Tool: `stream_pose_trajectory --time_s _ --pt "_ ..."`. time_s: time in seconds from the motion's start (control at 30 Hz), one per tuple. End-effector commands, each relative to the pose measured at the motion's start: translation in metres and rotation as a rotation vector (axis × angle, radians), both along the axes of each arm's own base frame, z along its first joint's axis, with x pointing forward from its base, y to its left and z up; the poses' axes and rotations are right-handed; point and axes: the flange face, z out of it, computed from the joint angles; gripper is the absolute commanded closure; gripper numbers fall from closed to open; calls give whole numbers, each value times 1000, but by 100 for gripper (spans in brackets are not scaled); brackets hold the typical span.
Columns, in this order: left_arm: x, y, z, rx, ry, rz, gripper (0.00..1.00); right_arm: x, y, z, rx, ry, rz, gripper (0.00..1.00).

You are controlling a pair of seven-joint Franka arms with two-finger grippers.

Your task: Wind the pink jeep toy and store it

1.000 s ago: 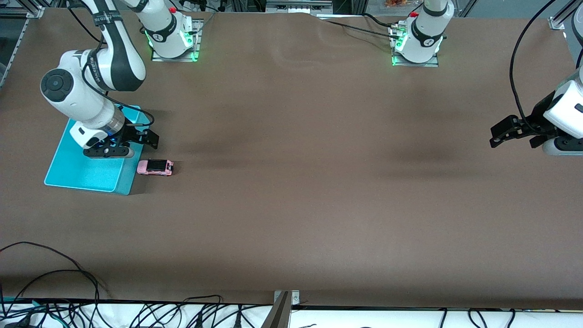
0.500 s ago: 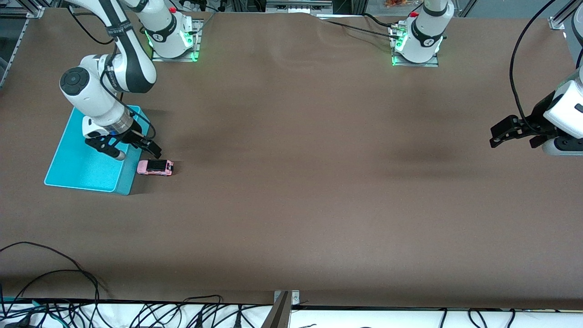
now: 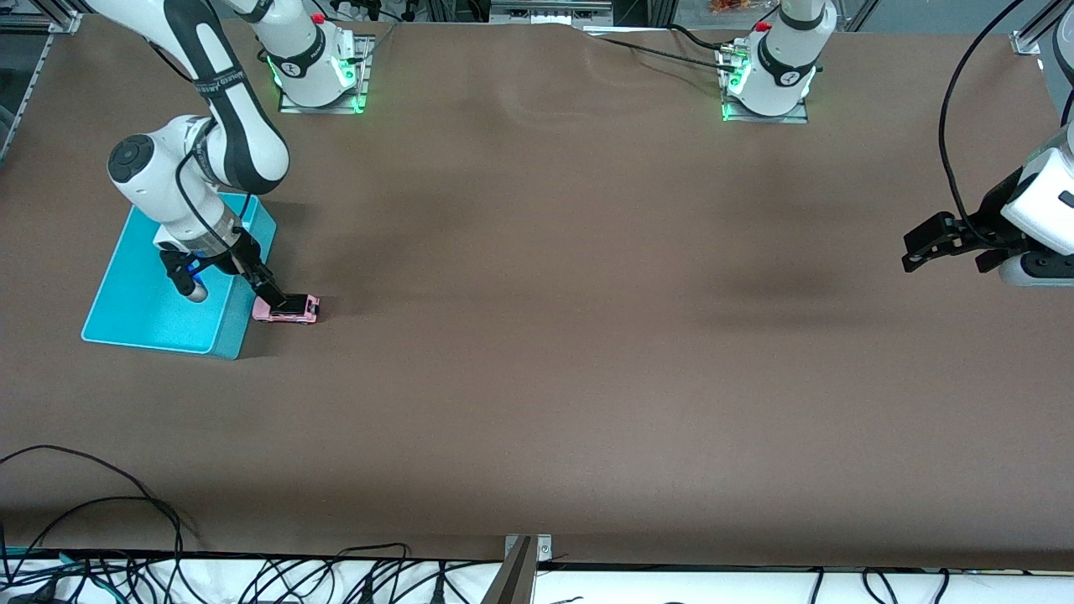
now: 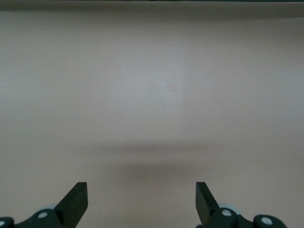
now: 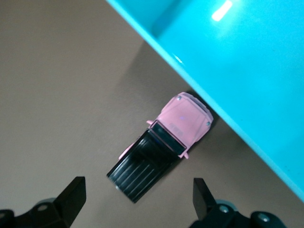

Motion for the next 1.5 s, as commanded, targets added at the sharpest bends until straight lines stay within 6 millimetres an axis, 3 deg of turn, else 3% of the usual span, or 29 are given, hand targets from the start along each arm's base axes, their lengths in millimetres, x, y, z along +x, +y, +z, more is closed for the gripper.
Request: stream_pose_trajectory --time_s 0.0,0.57,0.8,1.1,1.47 --pt "-2 1 0 -9 -9 4 0 9 17 -10 12 -14 -74 0" --pt "-2 1 1 -9 -11 4 0 10 16 -33 39 40 -280 0" --pt "-2 1 1 -9 -11 4 0 13 14 -33 43 43 -305 0" --pt "-2 1 1 -9 -11 4 0 17 -3 -30 16 33 -301 0" --pt "-2 0 1 -9 -11 2 0 17 -5 -50 -1 63 -301 0"
